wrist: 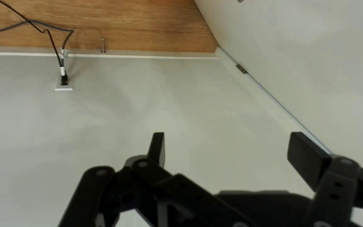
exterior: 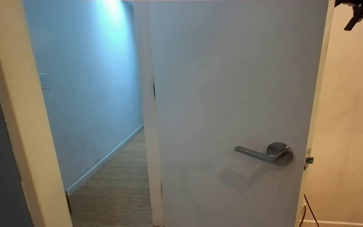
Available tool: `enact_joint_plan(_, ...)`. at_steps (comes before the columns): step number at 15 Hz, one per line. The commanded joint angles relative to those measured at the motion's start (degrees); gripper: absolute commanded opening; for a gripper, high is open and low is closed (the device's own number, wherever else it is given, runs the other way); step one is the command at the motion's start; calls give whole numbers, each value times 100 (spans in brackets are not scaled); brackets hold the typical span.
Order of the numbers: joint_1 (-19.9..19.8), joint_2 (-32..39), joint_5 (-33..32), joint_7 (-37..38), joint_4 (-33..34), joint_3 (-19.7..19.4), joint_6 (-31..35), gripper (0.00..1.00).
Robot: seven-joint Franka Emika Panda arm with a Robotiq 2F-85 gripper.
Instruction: Close the door
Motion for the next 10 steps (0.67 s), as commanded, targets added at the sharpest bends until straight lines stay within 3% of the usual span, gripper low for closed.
enact_joint_plan(1,372,-72,-326,393,-73,-83,-13,100)
enact_joint_plan(4,438,-146,-495,724,-170,98,-33,100)
enact_joint_plan(10,428,-149,-509,722,-170,69,-35,100)
